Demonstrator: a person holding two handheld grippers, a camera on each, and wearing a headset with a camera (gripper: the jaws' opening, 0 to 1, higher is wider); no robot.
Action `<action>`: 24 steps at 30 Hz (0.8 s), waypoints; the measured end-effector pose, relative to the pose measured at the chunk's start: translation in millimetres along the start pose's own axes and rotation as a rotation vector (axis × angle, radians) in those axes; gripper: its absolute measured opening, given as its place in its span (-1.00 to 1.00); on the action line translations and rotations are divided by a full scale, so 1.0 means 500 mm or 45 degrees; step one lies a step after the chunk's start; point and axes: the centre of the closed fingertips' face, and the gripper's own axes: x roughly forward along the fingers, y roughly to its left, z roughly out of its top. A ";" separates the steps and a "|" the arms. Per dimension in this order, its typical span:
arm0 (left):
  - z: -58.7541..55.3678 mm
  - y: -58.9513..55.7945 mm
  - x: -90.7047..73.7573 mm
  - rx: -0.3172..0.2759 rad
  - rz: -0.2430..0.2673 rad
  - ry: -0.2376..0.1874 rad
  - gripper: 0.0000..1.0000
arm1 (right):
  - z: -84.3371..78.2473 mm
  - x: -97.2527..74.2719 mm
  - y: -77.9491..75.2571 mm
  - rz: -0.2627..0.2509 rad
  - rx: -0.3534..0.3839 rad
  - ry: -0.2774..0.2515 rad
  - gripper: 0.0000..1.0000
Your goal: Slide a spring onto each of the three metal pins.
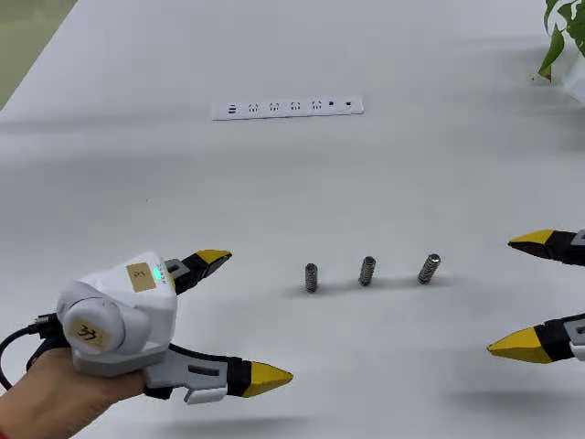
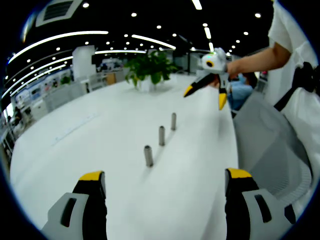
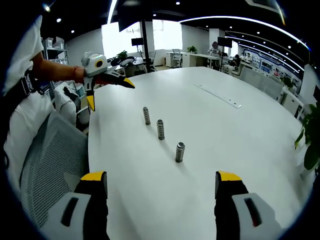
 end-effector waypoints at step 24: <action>-0.014 -0.003 0.002 0.000 0.015 0.051 1.00 | -0.005 -0.033 0.008 -0.083 0.119 -0.199 0.94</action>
